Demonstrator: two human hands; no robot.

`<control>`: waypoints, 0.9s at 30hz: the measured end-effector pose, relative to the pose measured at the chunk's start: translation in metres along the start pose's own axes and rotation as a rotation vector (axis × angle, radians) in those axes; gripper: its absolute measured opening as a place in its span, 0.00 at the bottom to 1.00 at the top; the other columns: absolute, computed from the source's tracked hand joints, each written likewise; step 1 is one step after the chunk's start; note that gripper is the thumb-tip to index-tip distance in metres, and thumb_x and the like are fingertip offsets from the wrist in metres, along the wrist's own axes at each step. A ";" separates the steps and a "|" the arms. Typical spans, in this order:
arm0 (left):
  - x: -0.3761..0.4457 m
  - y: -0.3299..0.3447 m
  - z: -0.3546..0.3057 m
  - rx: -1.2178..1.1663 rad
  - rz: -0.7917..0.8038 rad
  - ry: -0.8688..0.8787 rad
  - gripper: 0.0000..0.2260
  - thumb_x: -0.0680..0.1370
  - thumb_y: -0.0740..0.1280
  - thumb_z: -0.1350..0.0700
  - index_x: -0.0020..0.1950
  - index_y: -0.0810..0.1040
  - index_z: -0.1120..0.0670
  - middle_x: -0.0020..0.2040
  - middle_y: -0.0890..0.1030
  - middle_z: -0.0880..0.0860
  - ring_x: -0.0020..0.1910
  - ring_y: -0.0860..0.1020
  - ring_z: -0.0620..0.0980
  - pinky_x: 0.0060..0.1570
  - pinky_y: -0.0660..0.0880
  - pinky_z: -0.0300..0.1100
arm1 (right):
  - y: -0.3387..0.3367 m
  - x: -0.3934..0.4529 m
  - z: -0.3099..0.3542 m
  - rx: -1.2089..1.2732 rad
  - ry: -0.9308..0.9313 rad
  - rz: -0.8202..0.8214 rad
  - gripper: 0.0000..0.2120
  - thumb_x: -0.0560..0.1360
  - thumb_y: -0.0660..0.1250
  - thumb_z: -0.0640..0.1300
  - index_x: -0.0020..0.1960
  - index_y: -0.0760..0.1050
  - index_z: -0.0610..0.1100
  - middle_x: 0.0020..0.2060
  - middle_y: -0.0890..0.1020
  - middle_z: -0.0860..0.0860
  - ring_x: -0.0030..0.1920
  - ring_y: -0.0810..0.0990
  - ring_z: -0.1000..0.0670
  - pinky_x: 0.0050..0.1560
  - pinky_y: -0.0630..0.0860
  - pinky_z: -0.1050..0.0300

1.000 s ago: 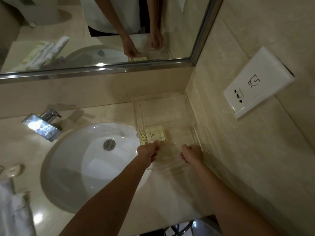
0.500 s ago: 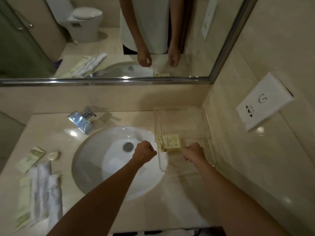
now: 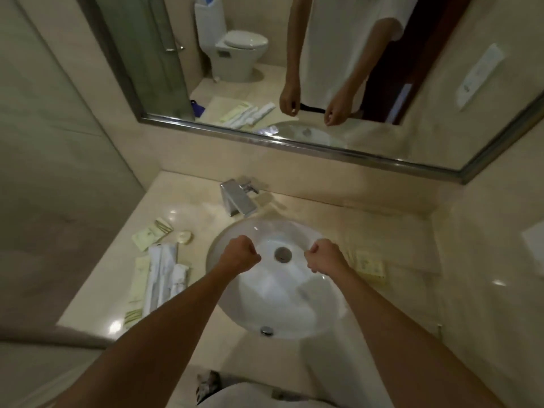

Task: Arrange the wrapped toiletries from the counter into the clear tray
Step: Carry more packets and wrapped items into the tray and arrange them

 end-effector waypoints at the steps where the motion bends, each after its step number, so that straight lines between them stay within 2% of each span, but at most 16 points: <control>1: -0.001 -0.014 0.016 -0.005 -0.011 -0.009 0.05 0.69 0.72 0.59 0.42 0.83 0.60 0.43 0.85 0.58 0.43 0.82 0.54 0.42 0.76 0.43 | 0.011 -0.002 0.017 -0.018 -0.015 0.012 0.06 0.73 0.64 0.43 0.37 0.72 0.44 0.41 0.84 0.41 0.43 0.84 0.40 0.50 0.82 0.45; 4: -0.002 -0.053 0.066 -0.046 -0.042 -0.048 0.05 0.69 0.70 0.60 0.41 0.83 0.61 0.42 0.84 0.58 0.43 0.82 0.55 0.42 0.77 0.45 | 0.046 -0.006 0.064 -0.076 -0.071 0.060 0.09 0.72 0.64 0.43 0.34 0.70 0.45 0.37 0.84 0.42 0.43 0.85 0.40 0.48 0.81 0.48; 8: -0.003 -0.093 0.131 -0.061 -0.074 -0.107 0.06 0.69 0.70 0.60 0.42 0.84 0.62 0.43 0.85 0.59 0.44 0.82 0.55 0.43 0.76 0.43 | 0.100 -0.014 0.120 -0.117 -0.127 0.128 0.08 0.73 0.64 0.47 0.37 0.71 0.46 0.41 0.85 0.43 0.45 0.84 0.42 0.54 0.80 0.47; 11: -0.004 -0.112 0.176 -0.078 -0.093 -0.173 0.06 0.68 0.70 0.60 0.41 0.83 0.62 0.44 0.84 0.60 0.46 0.82 0.56 0.46 0.79 0.47 | 0.140 -0.021 0.153 -0.154 -0.164 0.182 0.07 0.74 0.65 0.47 0.39 0.73 0.45 0.43 0.85 0.42 0.44 0.84 0.42 0.50 0.81 0.48; 13: -0.007 -0.119 0.203 -0.075 -0.087 -0.219 0.06 0.69 0.70 0.60 0.41 0.84 0.62 0.44 0.85 0.60 0.45 0.82 0.56 0.44 0.78 0.46 | 0.168 -0.025 0.168 -0.170 -0.180 0.212 0.07 0.73 0.65 0.45 0.38 0.73 0.44 0.42 0.84 0.41 0.43 0.84 0.41 0.50 0.82 0.46; 16: -0.014 -0.123 0.241 -0.085 -0.079 -0.299 0.07 0.69 0.71 0.58 0.43 0.83 0.60 0.45 0.84 0.58 0.46 0.82 0.56 0.42 0.74 0.43 | 0.205 -0.032 0.182 -0.198 -0.176 0.268 0.08 0.72 0.65 0.45 0.35 0.72 0.45 0.40 0.84 0.44 0.43 0.85 0.42 0.50 0.82 0.47; 20: -0.018 -0.118 0.278 -0.080 -0.061 -0.370 0.10 0.69 0.72 0.53 0.47 0.79 0.57 0.47 0.82 0.56 0.48 0.81 0.55 0.48 0.79 0.47 | 0.244 -0.037 0.188 -0.241 -0.135 0.325 0.09 0.72 0.64 0.45 0.47 0.78 0.41 0.44 0.84 0.43 0.45 0.84 0.43 0.48 0.82 0.51; 23: -0.017 -0.113 0.292 -0.075 -0.073 -0.385 0.13 0.69 0.72 0.50 0.48 0.75 0.54 0.48 0.79 0.54 0.45 0.79 0.53 0.47 0.79 0.48 | 0.263 -0.038 0.188 -0.251 -0.110 0.347 0.06 0.73 0.64 0.47 0.47 0.74 0.45 0.45 0.82 0.45 0.41 0.80 0.45 0.36 0.75 0.58; 27: -0.009 -0.115 0.299 -0.054 -0.108 -0.366 0.15 0.68 0.72 0.49 0.49 0.72 0.52 0.49 0.79 0.53 0.44 0.78 0.53 0.44 0.78 0.47 | 0.277 -0.031 0.194 -0.303 -0.111 0.307 0.09 0.74 0.66 0.49 0.49 0.75 0.44 0.47 0.80 0.45 0.45 0.80 0.44 0.39 0.75 0.56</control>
Point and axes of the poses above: each hand's wrist, its own x-axis towards the middle knuckle, its own y-axis out of the palm, z = x × y, the point moved 6 cm from there along x, towards the middle knuckle
